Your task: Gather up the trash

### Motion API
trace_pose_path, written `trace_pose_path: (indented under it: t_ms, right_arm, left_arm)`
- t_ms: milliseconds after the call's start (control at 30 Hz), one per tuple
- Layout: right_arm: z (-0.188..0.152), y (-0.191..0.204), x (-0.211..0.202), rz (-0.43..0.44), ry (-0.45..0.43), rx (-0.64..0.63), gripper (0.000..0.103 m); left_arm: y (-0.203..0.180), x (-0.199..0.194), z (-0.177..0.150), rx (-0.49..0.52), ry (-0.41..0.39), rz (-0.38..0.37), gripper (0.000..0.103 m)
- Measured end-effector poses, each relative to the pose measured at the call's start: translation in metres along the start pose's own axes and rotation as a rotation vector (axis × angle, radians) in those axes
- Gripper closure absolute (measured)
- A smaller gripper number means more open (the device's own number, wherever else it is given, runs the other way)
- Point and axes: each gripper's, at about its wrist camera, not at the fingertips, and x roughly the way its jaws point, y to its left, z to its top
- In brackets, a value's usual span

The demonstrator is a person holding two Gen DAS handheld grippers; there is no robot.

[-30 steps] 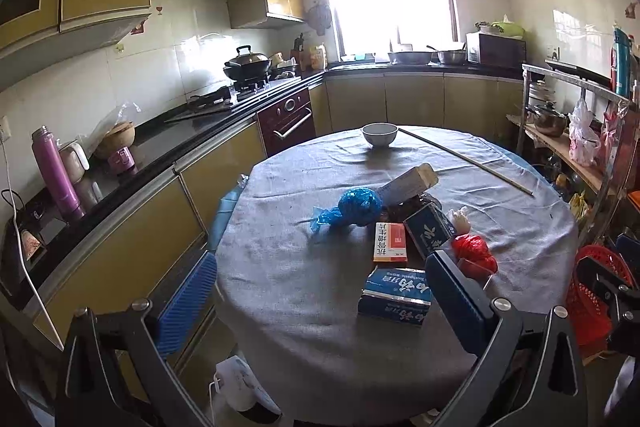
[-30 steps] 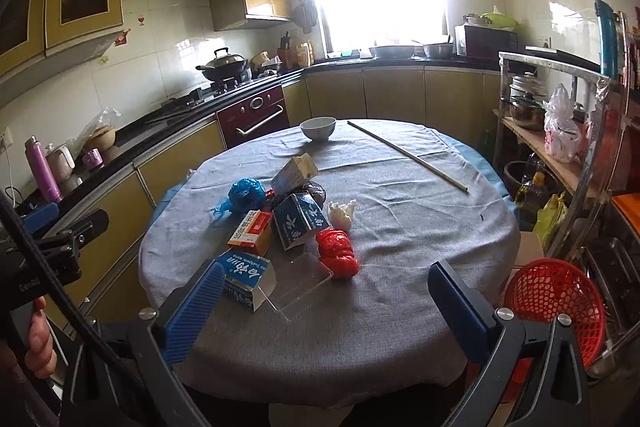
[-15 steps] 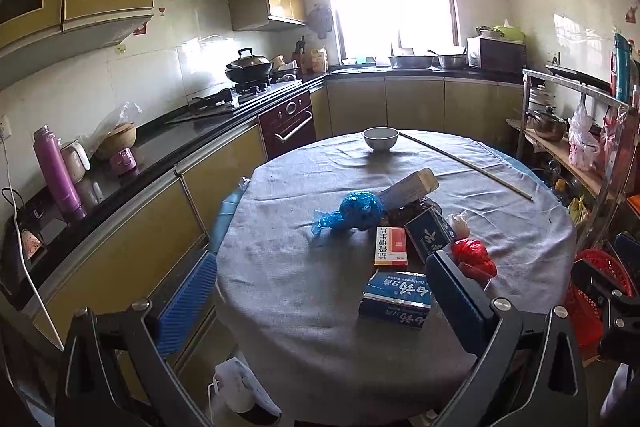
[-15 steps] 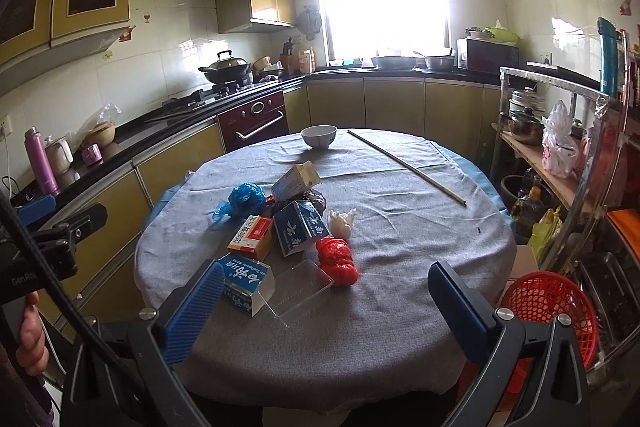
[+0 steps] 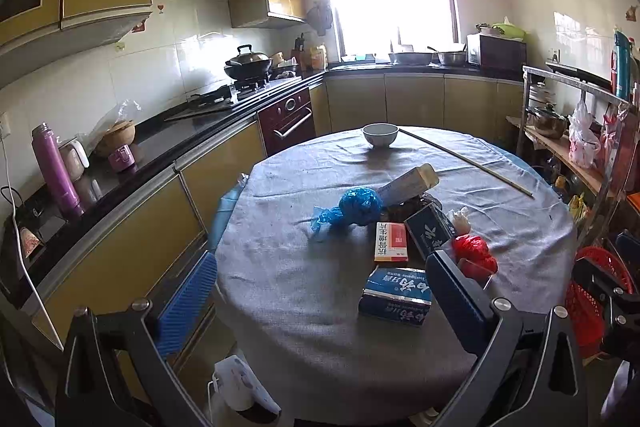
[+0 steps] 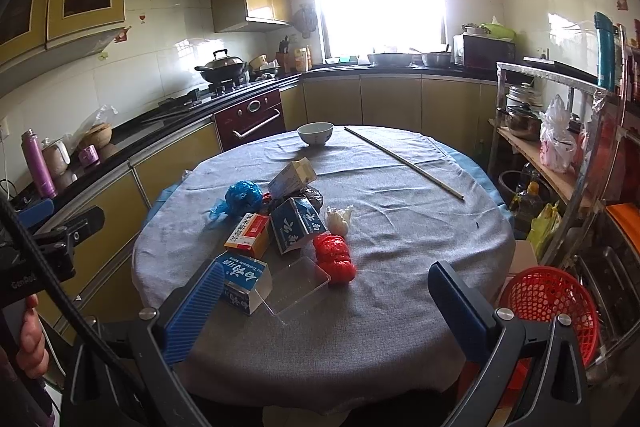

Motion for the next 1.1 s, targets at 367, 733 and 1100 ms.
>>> trace_pose_path:
  t_ms: [367, 733, 1100]
  right_arm:
    - [-0.0014, 0.0009, 0.0005, 0.000, 0.001, 0.000, 0.000]
    - [-0.0038, 0.0002, 0.0007, 0.004, -0.001, 0.005, 0.000]
    - [-0.0061, 0.0007, 0.0029, 0.004, 0.004, 0.005, 0.000]
  left_arm:
    - [0.0002, 0.0001, -0.0001, 0.000, 0.001, 0.000, 0.000]
    - [0.0003, 0.0007, -0.0032, 0.002, 0.004, 0.000, 0.000]
    - [0.0019, 0.0047, -0.0059, 0.004, 0.016, 0.000, 0.000]
